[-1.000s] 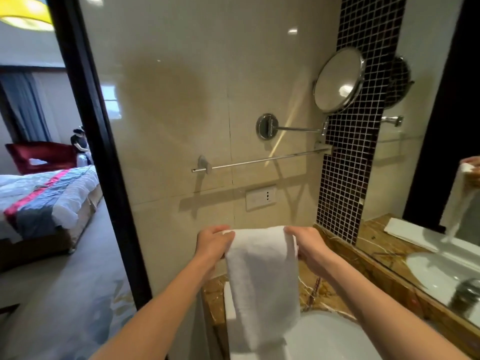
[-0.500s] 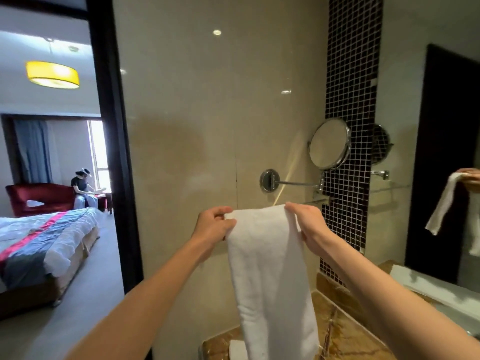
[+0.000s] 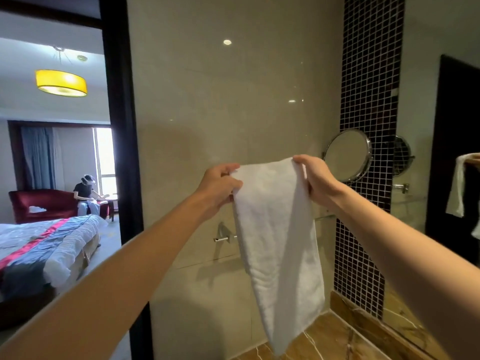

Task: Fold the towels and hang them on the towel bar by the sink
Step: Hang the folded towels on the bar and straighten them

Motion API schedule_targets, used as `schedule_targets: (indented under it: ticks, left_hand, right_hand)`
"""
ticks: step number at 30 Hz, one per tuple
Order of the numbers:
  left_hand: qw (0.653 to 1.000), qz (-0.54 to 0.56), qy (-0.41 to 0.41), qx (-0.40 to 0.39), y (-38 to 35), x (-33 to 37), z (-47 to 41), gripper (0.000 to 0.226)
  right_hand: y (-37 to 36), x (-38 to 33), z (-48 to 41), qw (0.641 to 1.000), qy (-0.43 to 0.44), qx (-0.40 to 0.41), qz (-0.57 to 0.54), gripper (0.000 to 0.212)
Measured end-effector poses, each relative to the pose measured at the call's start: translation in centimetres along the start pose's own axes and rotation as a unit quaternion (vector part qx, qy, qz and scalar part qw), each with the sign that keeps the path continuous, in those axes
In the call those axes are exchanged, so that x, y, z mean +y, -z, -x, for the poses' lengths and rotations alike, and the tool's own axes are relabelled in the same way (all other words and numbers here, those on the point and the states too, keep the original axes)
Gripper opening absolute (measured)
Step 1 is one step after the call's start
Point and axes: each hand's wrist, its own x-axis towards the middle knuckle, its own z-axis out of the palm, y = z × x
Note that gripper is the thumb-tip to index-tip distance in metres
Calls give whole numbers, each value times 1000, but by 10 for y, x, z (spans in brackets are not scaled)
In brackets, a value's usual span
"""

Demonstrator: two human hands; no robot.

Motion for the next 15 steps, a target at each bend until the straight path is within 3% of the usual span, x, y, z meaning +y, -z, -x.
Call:
schedule_targets:
  ticks: [7, 12, 15]
  left_hand:
    - [998, -11, -58, 3, -15, 27, -47, 60]
    - [997, -13, -81, 9, -16, 28, -82, 67]
    - [996, -15, -89, 13, -14, 25, -99, 73]
  right_hand:
    - [-5, -22, -68, 996, 45, -33, -73, 18]
    - [-11, -24, -107, 995, 53, -31, -74, 37]
    - [-16, -20, -129, 996, 51, -26, -63, 26]
